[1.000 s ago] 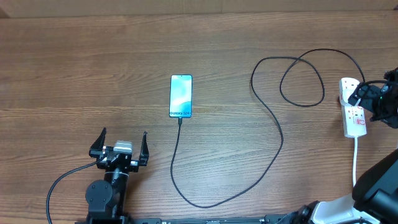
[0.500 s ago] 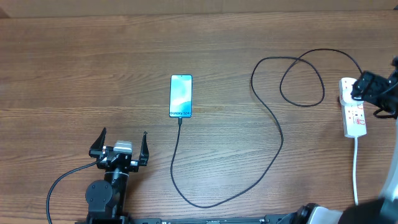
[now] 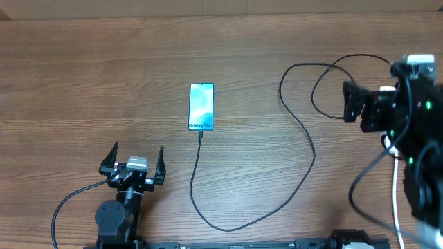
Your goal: Plug charger to phone and switch on socket
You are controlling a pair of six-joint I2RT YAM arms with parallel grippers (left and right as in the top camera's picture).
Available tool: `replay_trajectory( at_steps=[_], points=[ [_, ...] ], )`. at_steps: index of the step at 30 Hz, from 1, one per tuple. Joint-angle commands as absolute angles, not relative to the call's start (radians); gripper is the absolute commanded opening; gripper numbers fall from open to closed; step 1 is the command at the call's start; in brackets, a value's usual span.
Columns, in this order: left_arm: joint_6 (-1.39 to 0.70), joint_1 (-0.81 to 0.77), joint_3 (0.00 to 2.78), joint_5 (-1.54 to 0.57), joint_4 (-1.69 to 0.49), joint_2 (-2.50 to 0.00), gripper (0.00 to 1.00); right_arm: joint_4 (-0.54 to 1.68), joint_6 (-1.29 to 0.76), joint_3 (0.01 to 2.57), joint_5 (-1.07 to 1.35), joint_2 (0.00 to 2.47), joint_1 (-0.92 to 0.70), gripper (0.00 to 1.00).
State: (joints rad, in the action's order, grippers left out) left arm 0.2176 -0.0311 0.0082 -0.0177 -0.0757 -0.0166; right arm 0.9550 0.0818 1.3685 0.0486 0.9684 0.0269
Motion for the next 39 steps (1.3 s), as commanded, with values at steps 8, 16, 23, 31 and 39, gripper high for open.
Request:
replay_trajectory(
  at_steps=[8, 16, 23, 31, 39],
  points=[
    [0.24, -0.033, 0.005, -0.023, -0.077, -0.005, 1.0, 0.956, 0.076, 1.374, 0.044, 0.987, -0.005, 1.0],
    [0.24, -0.033, 0.005, -0.023, -0.077, -0.005, 1.0, 0.952, 0.076, 1.359, 0.044, 1.053, -0.005, 1.0],
    [0.24, -0.033, 0.005, -0.023, -0.077, -0.005, 1.0, 0.951, 0.076, 1.149, 0.044, 1.024, -0.007, 1.0],
    [0.24, -0.033, 0.005, -0.023, -0.077, -0.005, 1.0, 0.951, 0.076, 0.818, 0.044, 0.969, -0.007, 1.0],
    [0.24, -0.033, 0.005, -0.023, -0.077, -0.005, 1.0, 0.859, 0.073, 0.534, 0.059, 0.957, -0.007, 1.0]
  ],
)
